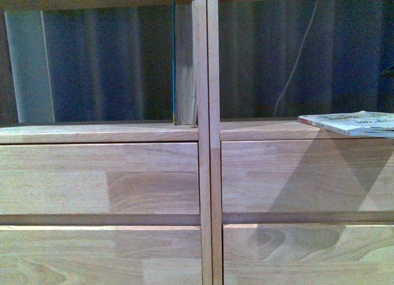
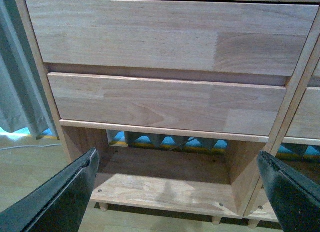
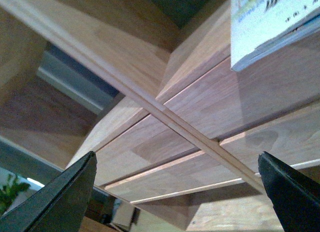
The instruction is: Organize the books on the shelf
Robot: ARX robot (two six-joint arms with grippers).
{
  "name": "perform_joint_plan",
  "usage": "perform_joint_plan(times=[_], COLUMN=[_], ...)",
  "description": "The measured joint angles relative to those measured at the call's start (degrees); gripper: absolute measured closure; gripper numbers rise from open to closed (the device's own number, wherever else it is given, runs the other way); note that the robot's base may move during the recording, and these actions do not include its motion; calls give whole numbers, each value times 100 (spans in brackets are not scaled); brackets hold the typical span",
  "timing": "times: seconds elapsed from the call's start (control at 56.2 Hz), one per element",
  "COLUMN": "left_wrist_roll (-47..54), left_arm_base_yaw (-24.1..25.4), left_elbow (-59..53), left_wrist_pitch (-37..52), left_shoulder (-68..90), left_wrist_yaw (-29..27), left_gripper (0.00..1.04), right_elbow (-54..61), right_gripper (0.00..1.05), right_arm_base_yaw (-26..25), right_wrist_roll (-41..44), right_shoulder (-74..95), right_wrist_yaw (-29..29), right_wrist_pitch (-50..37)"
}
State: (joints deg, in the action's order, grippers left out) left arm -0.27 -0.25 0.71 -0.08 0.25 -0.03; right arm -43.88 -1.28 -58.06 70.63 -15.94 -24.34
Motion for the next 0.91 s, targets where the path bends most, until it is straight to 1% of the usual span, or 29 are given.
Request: perform_joint_plan(times=[0.232, 0.392, 0.588, 0.784, 0.801, 0.873, 0.908], left_wrist_roll=[0, 0, 0, 0, 0, 0, 0], left_arm_base_yaw=[0, 0, 0, 0, 0, 0, 0], left_elbow=[0, 0, 0, 0, 0, 0, 0], left_wrist_pitch=[0, 0, 0, 0, 0, 0, 0], left_shoulder=[0, 0, 0, 0, 0, 0, 0], left_wrist_yaw=[0, 2, 2, 2, 2, 0, 2], left_gripper=[7, 7, 7, 7, 7, 7, 7], right_elbow=[-979, -1493, -1851, -2061, -2081, -2155, -2203], right_gripper=[7, 7, 7, 7, 7, 16, 23], right_arm_base_yaw=[35, -144, -466, -538, -531, -505, -483], right_wrist_roll=[-555, -728, -909, -911, -916, -935, -942], right_shoulder=[1067, 1572, 1991, 2083, 2083, 2085, 2098], right_wrist_yaw=[400, 566, 769, 890, 905, 979, 1016], right_wrist_pitch=[-57, 52, 175, 275, 278, 315, 334])
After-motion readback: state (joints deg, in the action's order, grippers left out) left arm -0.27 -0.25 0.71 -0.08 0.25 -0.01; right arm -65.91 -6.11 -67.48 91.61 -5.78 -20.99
